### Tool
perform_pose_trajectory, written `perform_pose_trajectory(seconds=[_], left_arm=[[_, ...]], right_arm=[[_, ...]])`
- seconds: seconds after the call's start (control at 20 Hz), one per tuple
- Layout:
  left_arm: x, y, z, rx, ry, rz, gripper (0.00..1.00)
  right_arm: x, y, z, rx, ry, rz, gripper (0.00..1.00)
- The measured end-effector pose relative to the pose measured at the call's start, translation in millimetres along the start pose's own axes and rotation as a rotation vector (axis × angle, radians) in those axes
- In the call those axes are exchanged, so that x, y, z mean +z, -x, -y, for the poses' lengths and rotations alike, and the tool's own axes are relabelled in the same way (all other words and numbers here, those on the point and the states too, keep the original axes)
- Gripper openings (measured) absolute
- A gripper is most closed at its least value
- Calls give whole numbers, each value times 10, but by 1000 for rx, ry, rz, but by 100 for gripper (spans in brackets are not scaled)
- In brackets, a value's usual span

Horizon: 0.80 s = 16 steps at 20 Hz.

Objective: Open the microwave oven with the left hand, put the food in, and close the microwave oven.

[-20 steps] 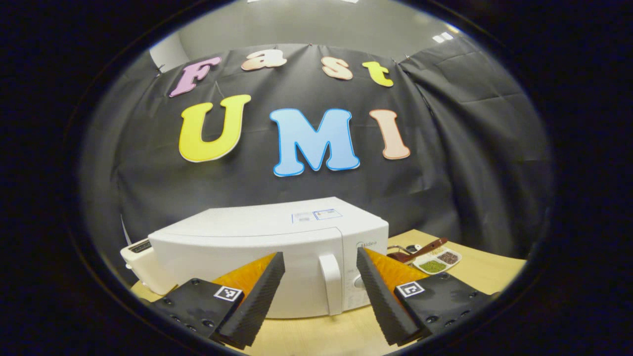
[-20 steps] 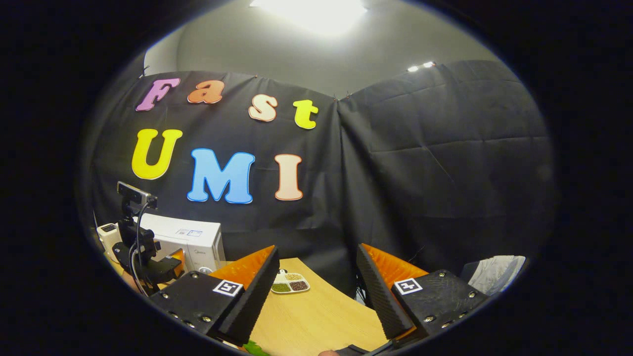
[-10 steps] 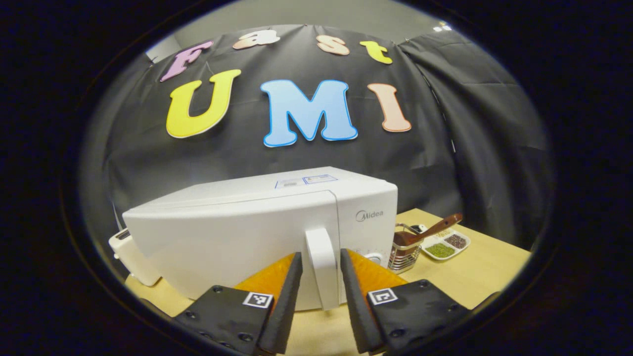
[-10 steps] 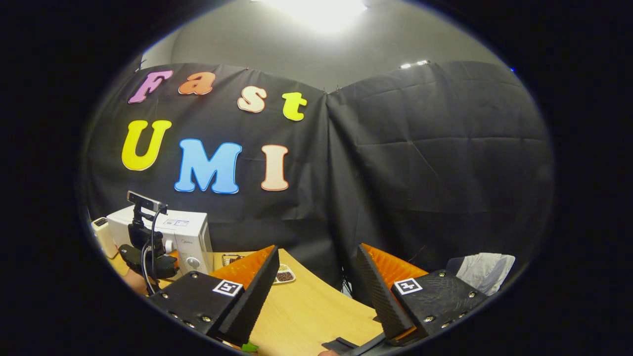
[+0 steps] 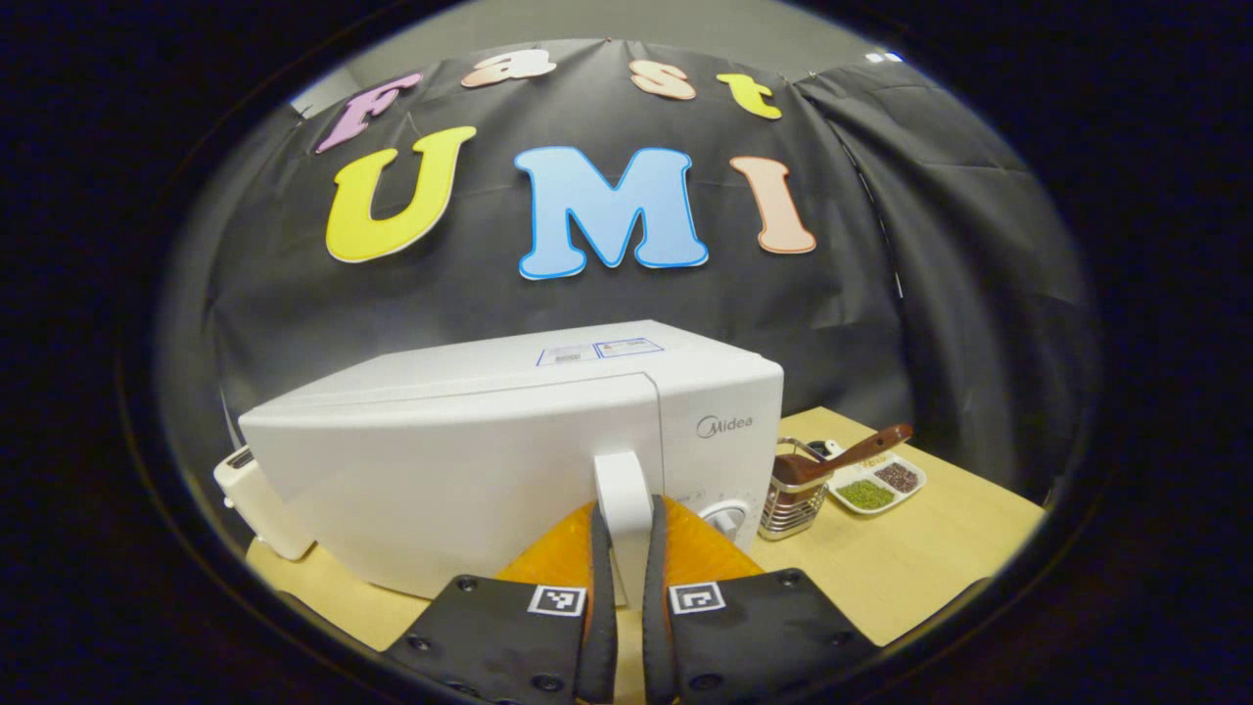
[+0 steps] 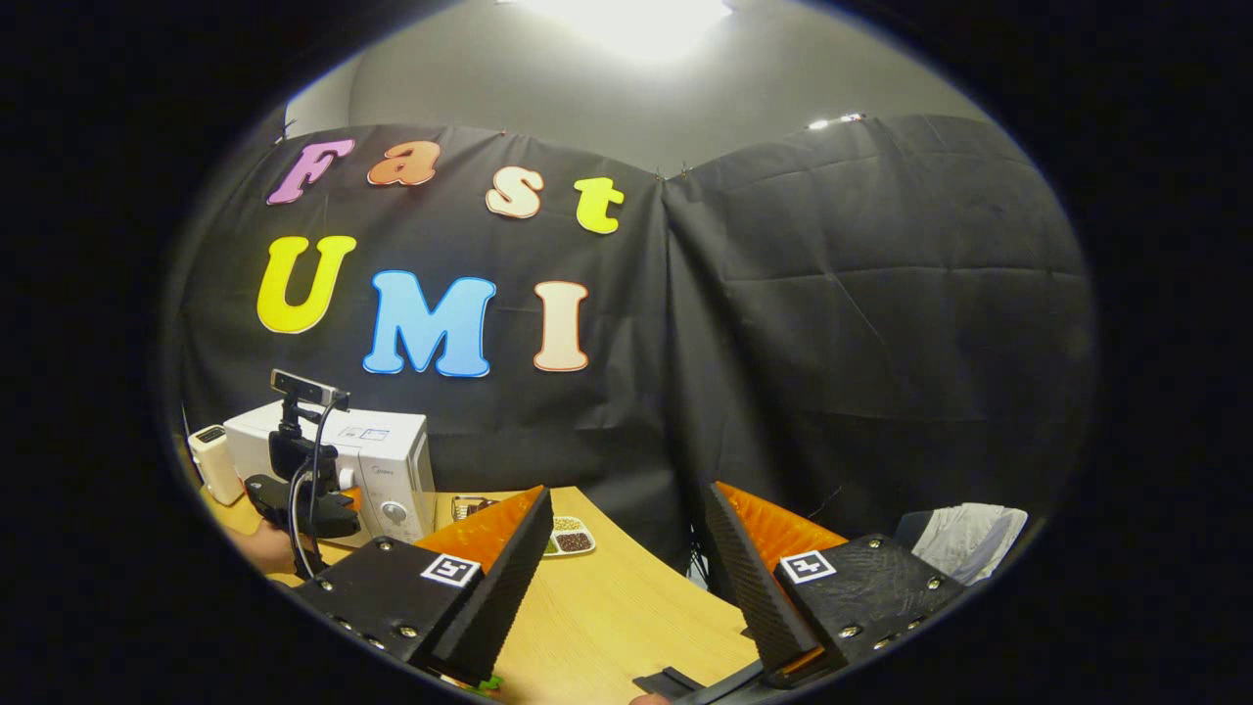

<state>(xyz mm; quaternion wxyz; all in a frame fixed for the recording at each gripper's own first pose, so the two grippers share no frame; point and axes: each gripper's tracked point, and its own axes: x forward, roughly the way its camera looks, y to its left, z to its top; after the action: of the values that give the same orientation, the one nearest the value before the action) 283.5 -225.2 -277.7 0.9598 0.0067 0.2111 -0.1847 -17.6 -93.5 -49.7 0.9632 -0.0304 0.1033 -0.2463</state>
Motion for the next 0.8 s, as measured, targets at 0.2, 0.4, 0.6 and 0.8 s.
perform_pose_trajectory(seconds=[0.2,0.4,0.6,0.8], left_arm=[[-101,546,-8,10,-14,22,14],[-217,909,-66,-26,-7,6,14],[-314,1288,-212,26,-8,-6,13],[-440,1708,-421,108,-34,-26,14]], right_arm=[[55,-45,-7,44,-7,13,95],[64,-111,-215,136,-24,21,95],[88,-59,-442,261,-18,49,95],[68,9,-539,388,-36,56,95]])
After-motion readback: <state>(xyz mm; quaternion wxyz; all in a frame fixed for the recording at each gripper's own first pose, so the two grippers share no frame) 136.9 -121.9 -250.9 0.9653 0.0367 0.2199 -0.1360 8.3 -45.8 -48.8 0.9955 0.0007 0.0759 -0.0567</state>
